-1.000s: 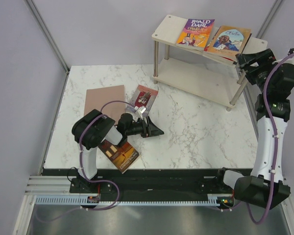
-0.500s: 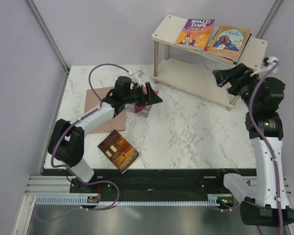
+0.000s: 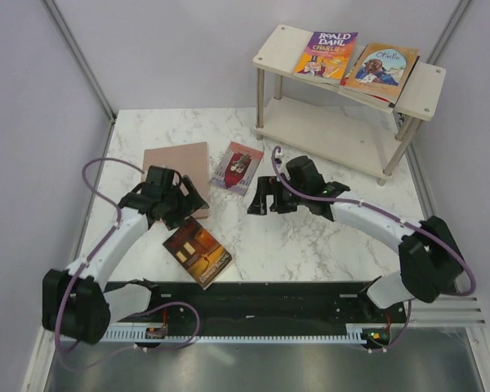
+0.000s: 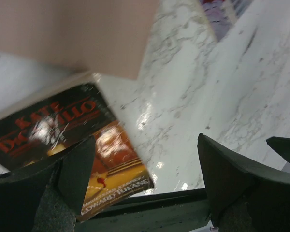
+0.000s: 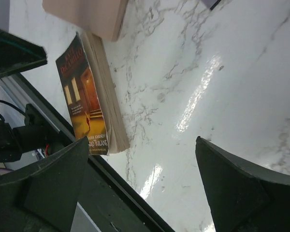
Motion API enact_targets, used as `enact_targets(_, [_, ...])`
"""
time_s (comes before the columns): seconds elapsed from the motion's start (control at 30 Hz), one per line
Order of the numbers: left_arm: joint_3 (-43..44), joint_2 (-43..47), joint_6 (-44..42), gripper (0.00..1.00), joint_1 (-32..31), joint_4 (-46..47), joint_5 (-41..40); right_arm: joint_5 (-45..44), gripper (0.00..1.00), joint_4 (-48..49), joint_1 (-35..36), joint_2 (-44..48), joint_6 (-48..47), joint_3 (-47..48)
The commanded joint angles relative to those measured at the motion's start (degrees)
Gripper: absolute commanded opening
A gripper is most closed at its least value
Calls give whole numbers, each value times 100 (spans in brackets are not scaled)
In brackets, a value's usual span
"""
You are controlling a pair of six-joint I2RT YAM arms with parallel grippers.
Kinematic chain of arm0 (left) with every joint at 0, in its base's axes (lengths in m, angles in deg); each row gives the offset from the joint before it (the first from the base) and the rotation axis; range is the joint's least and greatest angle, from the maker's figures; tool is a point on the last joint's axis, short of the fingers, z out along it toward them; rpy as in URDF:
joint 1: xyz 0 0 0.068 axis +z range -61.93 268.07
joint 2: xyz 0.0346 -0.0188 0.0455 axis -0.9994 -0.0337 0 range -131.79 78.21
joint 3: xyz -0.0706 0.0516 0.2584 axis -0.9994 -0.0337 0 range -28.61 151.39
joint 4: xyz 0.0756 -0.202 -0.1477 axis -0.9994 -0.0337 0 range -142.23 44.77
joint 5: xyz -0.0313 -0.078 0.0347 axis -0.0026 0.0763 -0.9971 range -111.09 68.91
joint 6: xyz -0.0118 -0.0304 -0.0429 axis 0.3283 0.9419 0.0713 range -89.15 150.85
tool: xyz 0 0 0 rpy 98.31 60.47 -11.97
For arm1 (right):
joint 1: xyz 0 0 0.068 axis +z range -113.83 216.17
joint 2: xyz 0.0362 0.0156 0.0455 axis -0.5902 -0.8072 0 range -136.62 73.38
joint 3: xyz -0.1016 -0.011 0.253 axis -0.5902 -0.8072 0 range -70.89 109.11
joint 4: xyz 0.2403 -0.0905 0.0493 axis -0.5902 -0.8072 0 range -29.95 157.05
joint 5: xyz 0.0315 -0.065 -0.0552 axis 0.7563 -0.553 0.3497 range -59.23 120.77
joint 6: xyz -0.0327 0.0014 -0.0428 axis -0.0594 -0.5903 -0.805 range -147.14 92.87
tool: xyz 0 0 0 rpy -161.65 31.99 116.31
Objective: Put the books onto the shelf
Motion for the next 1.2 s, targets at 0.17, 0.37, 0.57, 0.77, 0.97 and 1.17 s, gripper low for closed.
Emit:
enact_targets(0.17, [-1752, 3414, 2268, 91, 11, -1483, -1313, 905, 98, 1830, 825, -1516, 667, 134])
enact_targets(0.37, [-2191, 3060, 1822, 98, 2, -1583, -963, 1168, 86, 2551, 1370, -2386, 1116, 449])
enact_targets(0.57, [-2279, 1512, 1460, 100, -7, -1116, -760, 1485, 74, 3140, 1600, -3072, 1608, 644])
enact_targets(0.77, [-2464, 1388, 1538, 100, -24, -720, -795, 1705, 64, 3526, 1617, -3283, 1889, 662])
enact_targets(0.97, [-2412, 1239, 1495, 100, -24, -421, -742, 2162, 53, 4661, 1705, -3380, 2505, 564])
enact_targets(1.17, [-2385, 1186, 1451, 100, -24, -360, -742, 1987, 53, 3064, 1924, -3652, 1750, 1249])
